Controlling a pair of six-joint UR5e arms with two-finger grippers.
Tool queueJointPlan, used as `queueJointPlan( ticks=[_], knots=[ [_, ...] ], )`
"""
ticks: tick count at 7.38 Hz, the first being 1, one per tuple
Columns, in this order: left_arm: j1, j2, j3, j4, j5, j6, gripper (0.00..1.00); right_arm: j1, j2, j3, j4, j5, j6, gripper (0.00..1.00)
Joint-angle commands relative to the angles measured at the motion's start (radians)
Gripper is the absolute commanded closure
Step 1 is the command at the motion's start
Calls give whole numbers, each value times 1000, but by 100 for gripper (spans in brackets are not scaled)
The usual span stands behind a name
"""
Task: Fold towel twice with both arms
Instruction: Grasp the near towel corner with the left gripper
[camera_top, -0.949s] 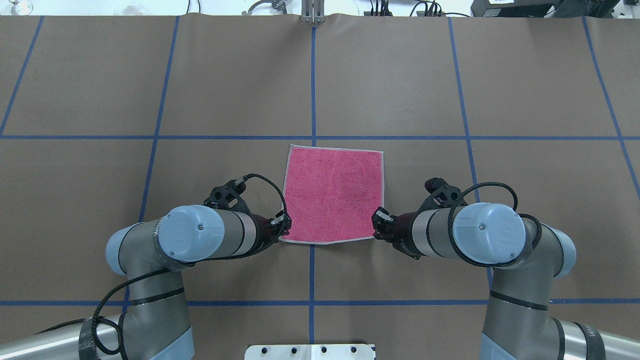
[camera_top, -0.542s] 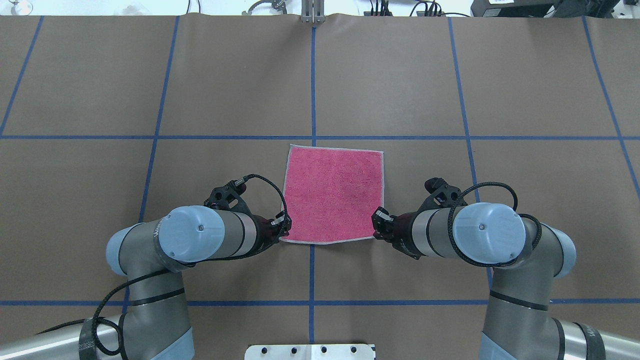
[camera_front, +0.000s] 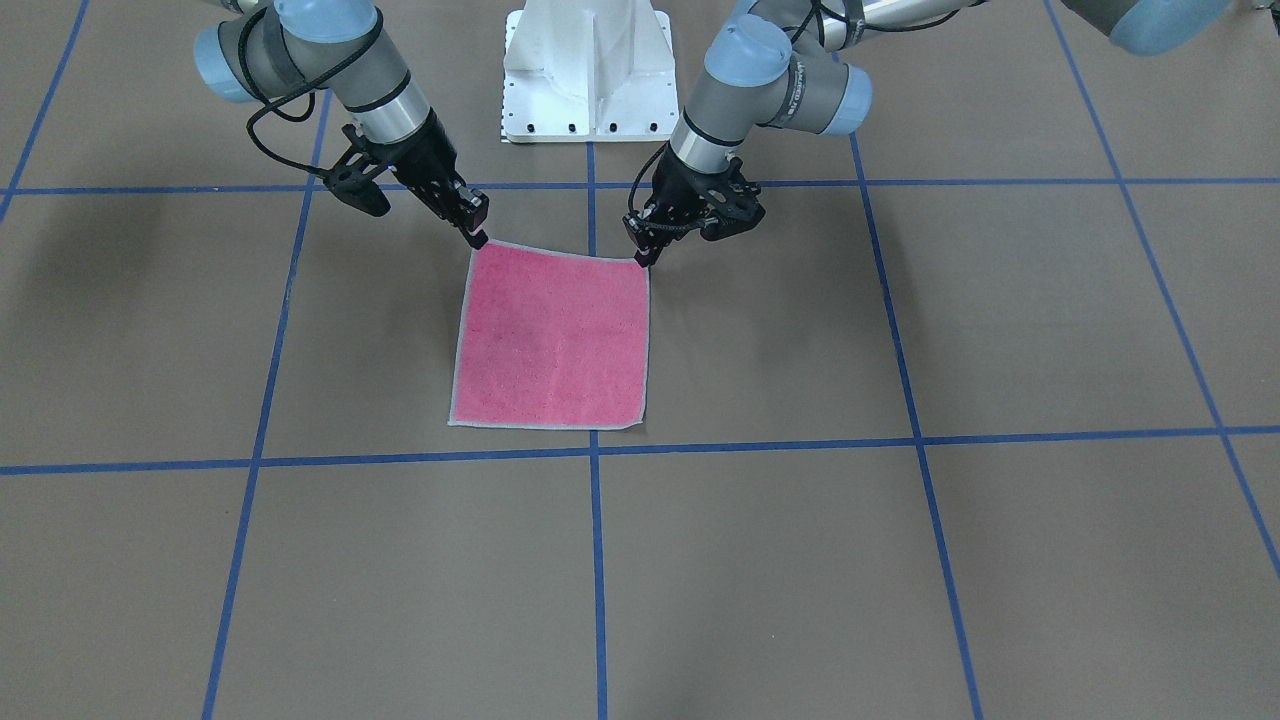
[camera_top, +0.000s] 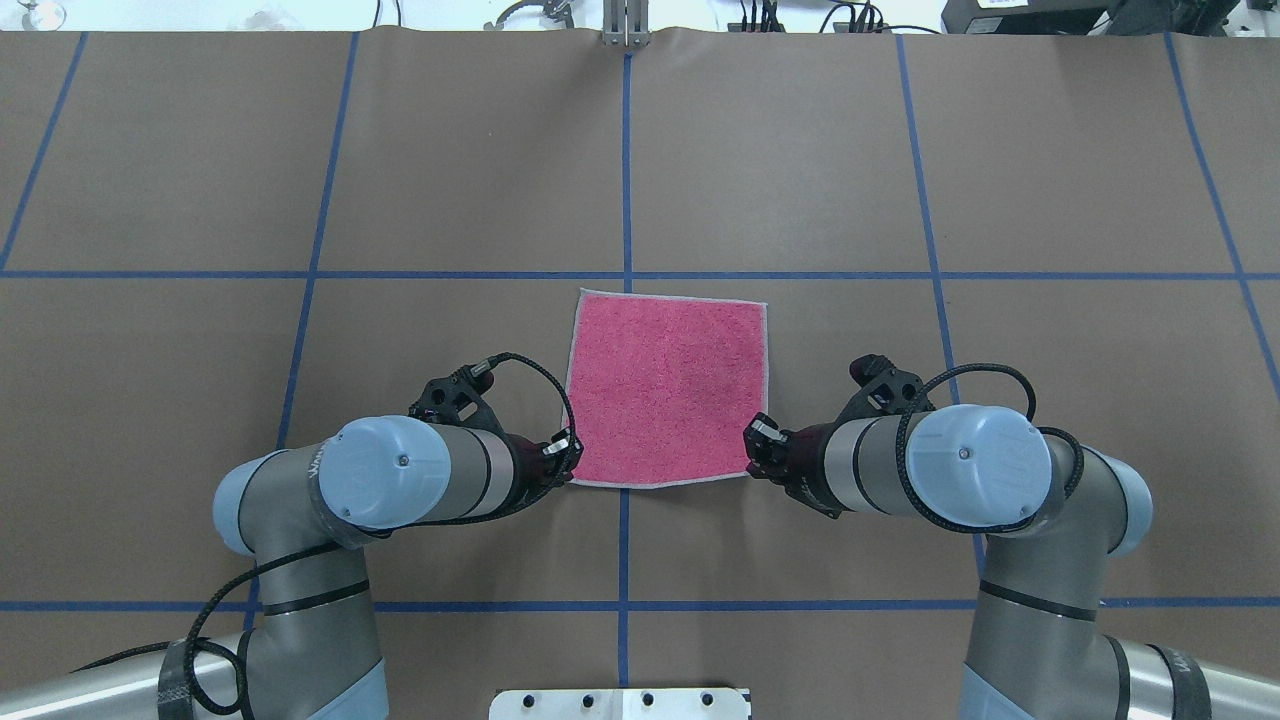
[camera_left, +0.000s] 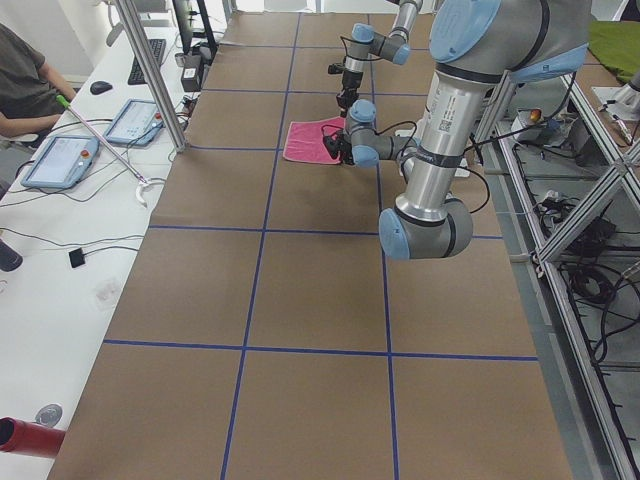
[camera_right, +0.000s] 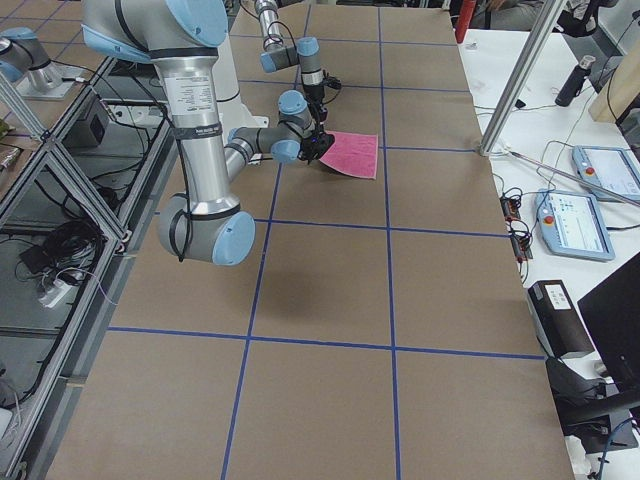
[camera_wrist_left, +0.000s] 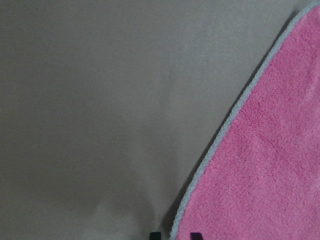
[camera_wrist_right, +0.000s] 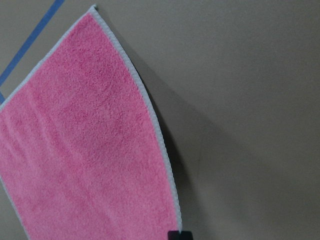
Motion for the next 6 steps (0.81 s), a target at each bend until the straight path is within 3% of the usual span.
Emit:
queueJointPlan(
  ticks=[1,2,6],
  knots=[
    [0,-1,0,0,0,0,85,0,0,0,0,0,0,100],
    [0,-1,0,0,0,-1,99,-2,0,0,0,0,0,100],
    [-1,16,-38,0,-2,-45,100,-2,0,0,0,2,0,100]
  ],
)
